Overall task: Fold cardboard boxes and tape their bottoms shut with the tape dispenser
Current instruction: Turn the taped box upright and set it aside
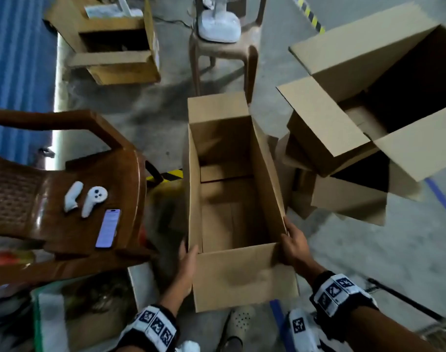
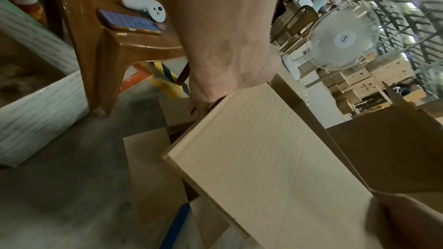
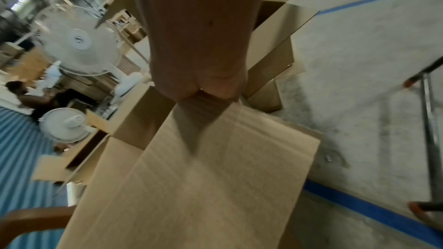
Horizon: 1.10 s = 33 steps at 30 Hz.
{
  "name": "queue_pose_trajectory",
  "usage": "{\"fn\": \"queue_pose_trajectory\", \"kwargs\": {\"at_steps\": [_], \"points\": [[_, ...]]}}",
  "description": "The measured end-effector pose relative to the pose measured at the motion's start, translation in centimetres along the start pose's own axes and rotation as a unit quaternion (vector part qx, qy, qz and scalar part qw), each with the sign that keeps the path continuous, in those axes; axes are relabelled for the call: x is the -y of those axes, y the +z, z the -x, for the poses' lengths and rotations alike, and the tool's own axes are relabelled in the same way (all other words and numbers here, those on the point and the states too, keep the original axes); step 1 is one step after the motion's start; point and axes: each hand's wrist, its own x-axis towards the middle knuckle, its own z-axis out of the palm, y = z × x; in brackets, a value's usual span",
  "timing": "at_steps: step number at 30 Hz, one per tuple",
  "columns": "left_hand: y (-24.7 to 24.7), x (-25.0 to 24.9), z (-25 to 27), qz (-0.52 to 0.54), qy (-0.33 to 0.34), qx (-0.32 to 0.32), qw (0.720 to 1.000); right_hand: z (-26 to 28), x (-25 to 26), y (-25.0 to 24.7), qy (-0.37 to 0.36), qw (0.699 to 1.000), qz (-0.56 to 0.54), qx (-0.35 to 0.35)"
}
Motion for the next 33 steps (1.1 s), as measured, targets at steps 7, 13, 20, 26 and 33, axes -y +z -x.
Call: {"fn": "queue_pose_trajectory", "kwargs": {"at_steps": [7, 13, 20, 26, 33], "points": [[1.1, 0.8, -3.7, -0.183, -0.029, 0.044, 0.982, -2.3, -0.4, -1.4, 0.065, 0.996, 0.058, 0.020], [2.6, -2.0, -1.5, -0.279, 0.047, 0.091, 0.955, 0.5, 0.6, -3.3, 0.056, 0.997, 0.041, 0.039], [7.7, -11.0, 8.9, -0.317, 0.281, 0.085, 0.902, 8.3, 3.7, -9.3, -0.058, 0.997, -0.008, -0.054], [11.6, -15.3, 25.3, -0.285, 0.502, 0.140, 0.804, 21.6, 3.6, -17.5, -0.192, 0.952, -0.044, -0.233], [14.4, -10.0, 46.6, -0.233, 0.677, 0.265, 0.645, 43.9, -5.7, -24.6, -0.237, 0.863, -0.106, -0.433]]}}
